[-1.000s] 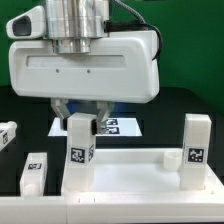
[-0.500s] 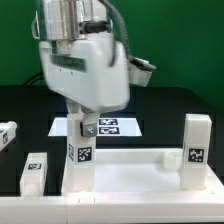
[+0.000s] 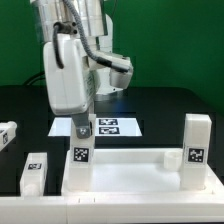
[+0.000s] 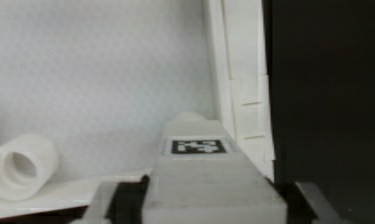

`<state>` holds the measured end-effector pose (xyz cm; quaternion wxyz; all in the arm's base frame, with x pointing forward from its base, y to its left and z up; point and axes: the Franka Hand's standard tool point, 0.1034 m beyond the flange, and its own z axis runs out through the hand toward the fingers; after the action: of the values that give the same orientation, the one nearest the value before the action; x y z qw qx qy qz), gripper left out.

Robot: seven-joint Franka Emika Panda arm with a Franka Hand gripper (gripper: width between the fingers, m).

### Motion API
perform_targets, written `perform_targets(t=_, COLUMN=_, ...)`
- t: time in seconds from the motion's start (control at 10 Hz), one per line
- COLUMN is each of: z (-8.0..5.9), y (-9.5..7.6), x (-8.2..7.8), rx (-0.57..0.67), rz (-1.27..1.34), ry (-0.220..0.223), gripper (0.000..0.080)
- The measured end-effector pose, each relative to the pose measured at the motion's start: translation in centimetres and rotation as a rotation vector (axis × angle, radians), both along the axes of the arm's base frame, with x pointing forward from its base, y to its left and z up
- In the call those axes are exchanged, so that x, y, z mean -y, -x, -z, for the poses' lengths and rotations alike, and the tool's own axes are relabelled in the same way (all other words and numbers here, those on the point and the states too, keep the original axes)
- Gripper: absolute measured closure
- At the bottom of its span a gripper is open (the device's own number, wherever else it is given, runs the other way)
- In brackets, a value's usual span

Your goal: Assemble desk

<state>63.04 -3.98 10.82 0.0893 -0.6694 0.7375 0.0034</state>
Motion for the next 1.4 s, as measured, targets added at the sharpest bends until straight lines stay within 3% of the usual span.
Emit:
perform_targets(t=0.1, z=0.14, y=0.13, x=0.30, rx=0.031, rz=-0.279, ry=0.037, gripper=0.0512)
perform_targets(t=0.3, z=0.23, y=0.34, x=0.32, rx=0.053, rz=-0.528, ry=0.062, gripper=0.0262)
perform_targets(t=0.4, z=0.24, y=0.34, x=0.34, rx=0.060, rz=-0.585, ry=0.069, gripper=0.0183)
perform_targets(t=0.6, z=0.24, y=0.35, x=0.40, rx=0.076, rz=-0.718, ry=0.087, gripper=0.0156)
perform_targets(t=1.0, z=0.47, y=0.47, x=0.40, rx=0.126, rz=-1.355, ry=0.192, gripper=0.0150)
perform_targets(t=1.1, z=0.41, y=0.37, x=0.65, rx=0.136, rz=-1.358, ry=0.212, gripper=0.0150)
perform_targets(t=1.2, z=0.53, y=0.44, x=0.61, rx=0.128, rz=-1.316, ry=0.204, gripper=0.0150)
perform_targets(t=1.3, z=0.55, y=0.44, x=0.64, rx=0.127, rz=-1.305, ry=0.202, gripper=0.0239)
perform_targets(t=1.4, z=0.58, y=0.45, x=0.61, rx=0.120, rz=-1.228, ry=0.193, gripper=0.0421)
